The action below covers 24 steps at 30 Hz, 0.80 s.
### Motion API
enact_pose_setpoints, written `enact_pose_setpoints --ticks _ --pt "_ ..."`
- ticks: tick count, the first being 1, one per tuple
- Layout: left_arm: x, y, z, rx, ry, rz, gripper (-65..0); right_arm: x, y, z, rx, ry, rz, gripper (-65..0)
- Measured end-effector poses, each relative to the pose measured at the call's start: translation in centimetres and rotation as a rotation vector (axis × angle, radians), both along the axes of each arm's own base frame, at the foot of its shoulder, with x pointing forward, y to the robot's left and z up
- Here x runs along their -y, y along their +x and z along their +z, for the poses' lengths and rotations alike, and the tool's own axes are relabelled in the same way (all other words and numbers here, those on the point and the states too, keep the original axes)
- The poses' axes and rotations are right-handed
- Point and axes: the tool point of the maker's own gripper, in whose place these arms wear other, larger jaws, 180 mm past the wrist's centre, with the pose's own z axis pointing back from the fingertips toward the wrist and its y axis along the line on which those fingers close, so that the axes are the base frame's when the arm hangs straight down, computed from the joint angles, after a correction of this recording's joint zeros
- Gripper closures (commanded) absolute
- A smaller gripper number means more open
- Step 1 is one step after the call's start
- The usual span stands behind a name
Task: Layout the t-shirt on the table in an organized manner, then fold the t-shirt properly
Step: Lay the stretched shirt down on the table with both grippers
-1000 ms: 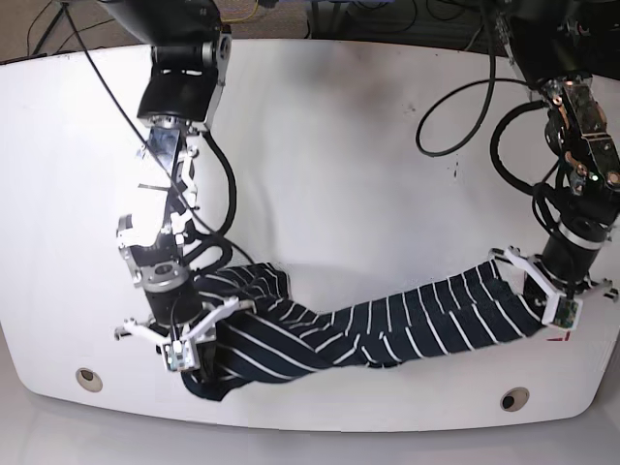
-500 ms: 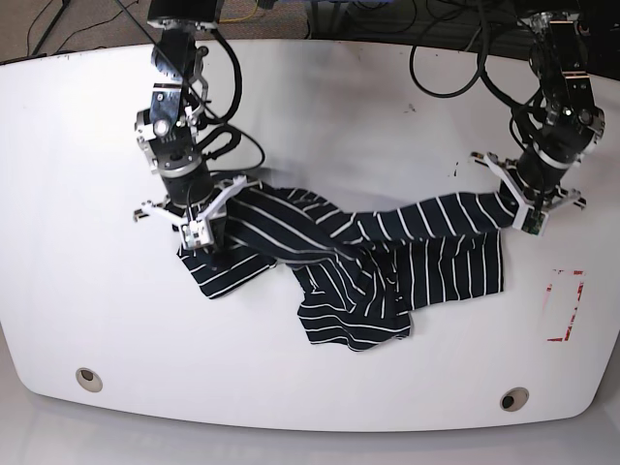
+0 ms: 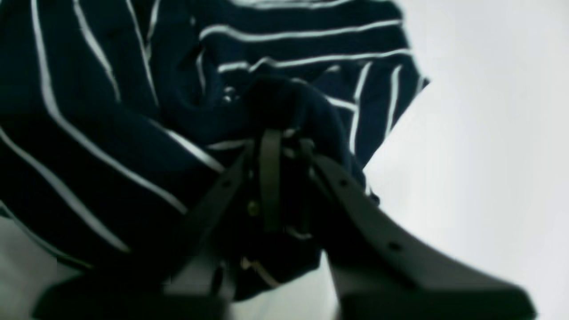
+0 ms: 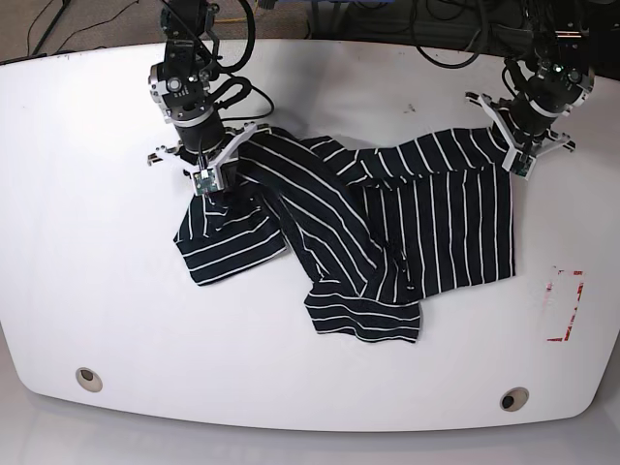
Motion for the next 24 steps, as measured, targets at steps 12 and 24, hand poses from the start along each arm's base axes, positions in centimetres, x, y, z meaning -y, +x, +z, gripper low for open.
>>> enact_pose_setpoints --ticks 12,24 --pt "-0.3 -1.4 -0.8 -0.036 0.007 0.007 0.0 -0.4 -2.4 -1.3 -0.052 0.038 -0.076 -65.0" --pt "-0.2 -1.7 -0.9 -0.045 0.005 0.009 0.0 -0.6 -3.2 1.5 0.009 0.044 -0.088 -65.0"
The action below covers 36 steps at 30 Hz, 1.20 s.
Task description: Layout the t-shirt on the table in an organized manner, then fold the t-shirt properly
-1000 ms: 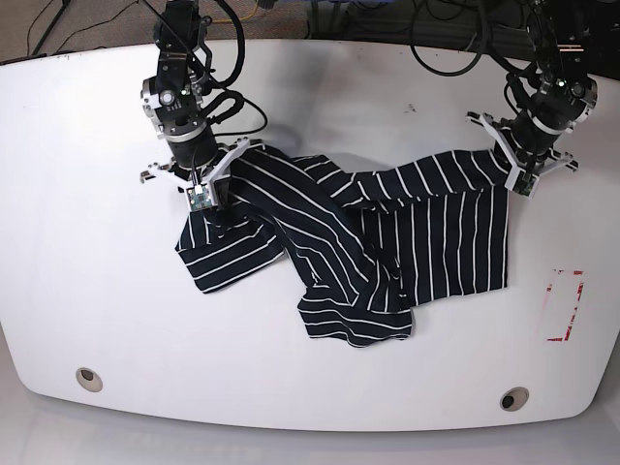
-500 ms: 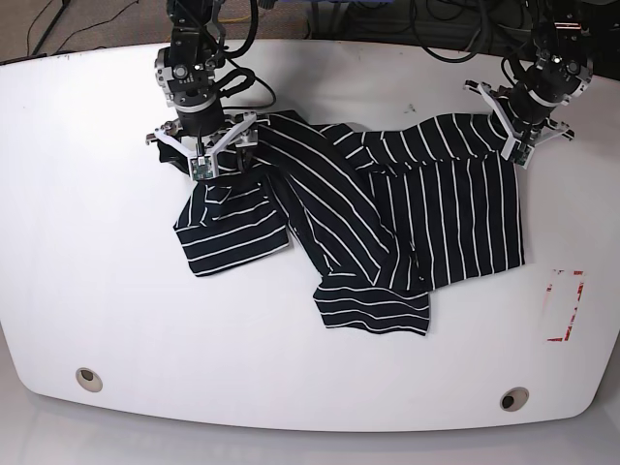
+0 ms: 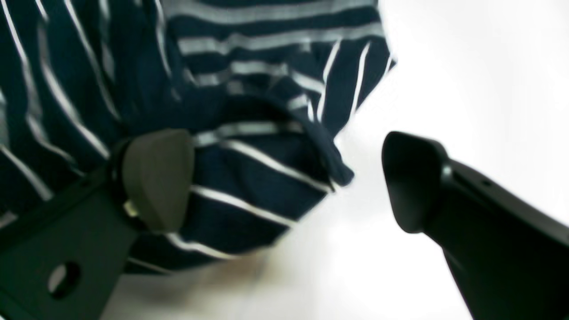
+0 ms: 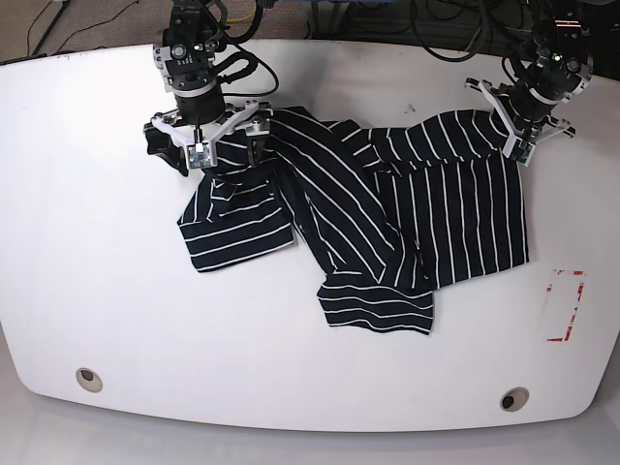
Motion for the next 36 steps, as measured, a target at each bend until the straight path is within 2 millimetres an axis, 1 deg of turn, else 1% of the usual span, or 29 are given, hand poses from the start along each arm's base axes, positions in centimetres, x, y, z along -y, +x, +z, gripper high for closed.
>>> enact_pose_setpoints --ticks 5,9,12,15,17,19,22,24,26,30,36 --pt "0.0 0.0 0.0 0.001 0.000 0.000 0.0 -0.5 0.3 0.4 0.032 0.010 0.016 -65.0" --pt "0.0 0.0 0.0 0.001 0.000 -0.001 0.0 -1.8 0.9 0.8 0.056 0.012 0.065 -65.0" --pt "0.0 0.1 0.0 0.003 -0.001 0.000 0.0 -3.9 1.5 1.5 0.079 0.035 0.139 -65.0" --pt "0.0 0.1 0.0 0.003 0.000 -0.001 0.0 -6.6 2.0 2.3 0.109 0.064 0.238 -65.0" --pt "0.0 0.1 0.1 0.003 0.001 -0.001 0.0 -7.7 2.1 2.6 0.120 0.075 0.282 -65.0" --pt "0.0 0.1 0.1 0.003 0.001 -0.001 0.0 -8.2 2.4 2.9 0.132 0.085 0.302 -65.0" --pt "0.0 0.1 0.1 0.004 0.000 -0.001 0.0 -8.0 2.6 2.5 0.122 0.077 0.307 -65.0" --pt "0.0 0.1 0.1 0.003 0.000 -0.001 0.0 -7.5 2.8 2.0 0.108 0.047 0.318 -65.0" --pt "0.0 0.1 0.1 0.003 0.001 -0.001 0.0 -7.1 2.8 1.9 0.108 0.022 0.342 -65.0" --pt "0.0 0.1 0.1 0.003 0.001 -0.001 0.0 -6.5 2.5 1.7 0.107 -0.020 0.419 -65.0" --pt "0.0 0.1 0.1 0.004 -0.001 -0.001 0.0 -5.4 1.9 0.5 0.034 -0.097 0.496 -65.0"
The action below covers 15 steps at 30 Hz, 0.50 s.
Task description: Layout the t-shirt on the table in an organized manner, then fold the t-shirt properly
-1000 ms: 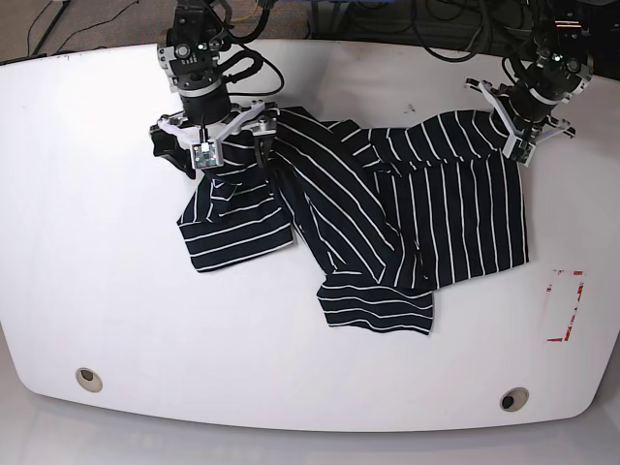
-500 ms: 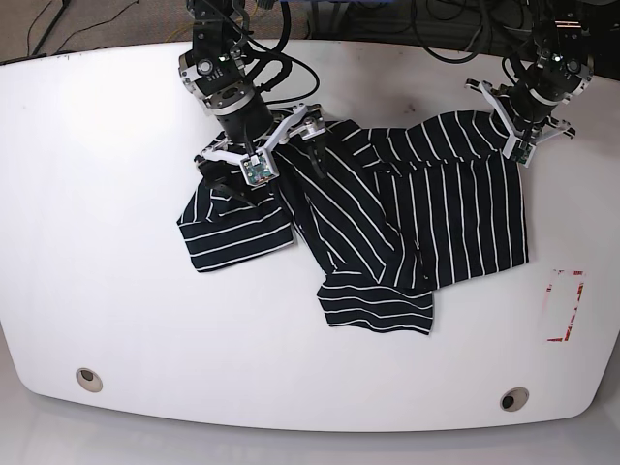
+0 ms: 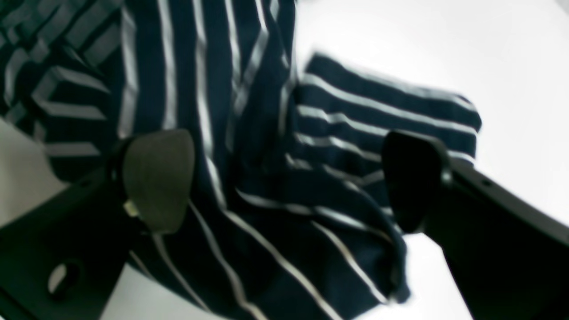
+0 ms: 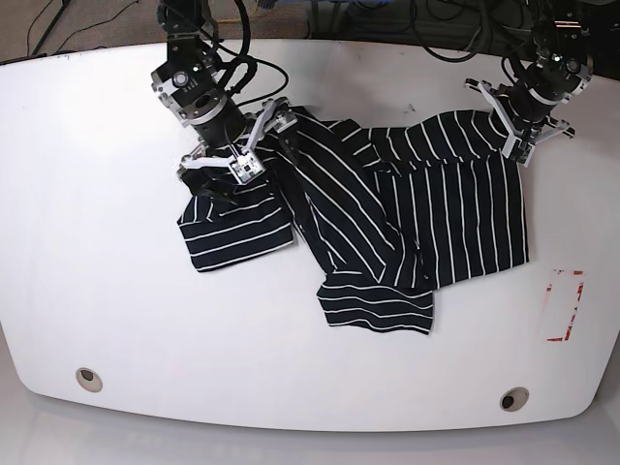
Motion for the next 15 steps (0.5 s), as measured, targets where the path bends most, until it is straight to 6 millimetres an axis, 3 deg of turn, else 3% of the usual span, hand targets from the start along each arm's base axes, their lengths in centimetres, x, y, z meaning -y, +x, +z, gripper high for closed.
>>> enact_pose_setpoints --ticks 6,11,15 --pt "0.0 0.0 0.0 0.000 0.001 0.000 0.0 1.3 0.0 -0.1 -0.013 -0.030 0.031 -64.7" --pt "0.0 0.0 0.0 -0.001 0.001 -0.001 0.0 3.0 0.6 0.1 -0.002 -0.061 0.004 -56.8" --pt "-0.1 -0.1 -0.3 -0.008 0.000 0.003 0.0 3.3 1.3 0.1 0.000 -0.067 -0.005 -54.1"
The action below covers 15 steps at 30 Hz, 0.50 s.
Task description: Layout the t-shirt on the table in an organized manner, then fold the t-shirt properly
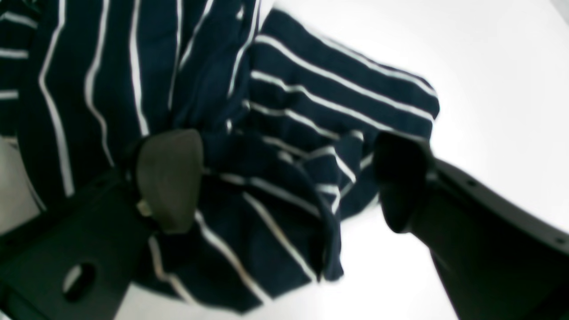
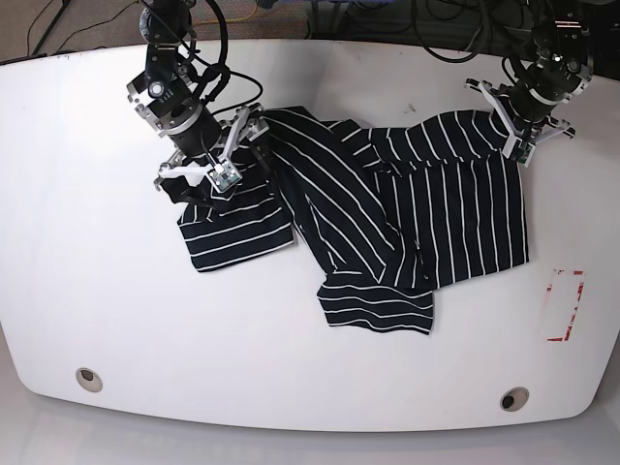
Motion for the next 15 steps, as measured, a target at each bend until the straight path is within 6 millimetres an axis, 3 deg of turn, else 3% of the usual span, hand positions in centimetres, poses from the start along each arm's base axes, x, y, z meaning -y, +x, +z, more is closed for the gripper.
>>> enact_pose_setpoints --ticks 10,15 --pt "0.0 0.0 -0.1 -0.002 -0.001 0.001 0.0 0.8 0.3 -1.2 -0.042 -0.006 -0.020 -52.3" --pt "0.0 0.0 0.0 -0.001 0.000 0.001 0.0 0.5 0.1 -1.4 -0.049 -0.002 -0.015 -42.5"
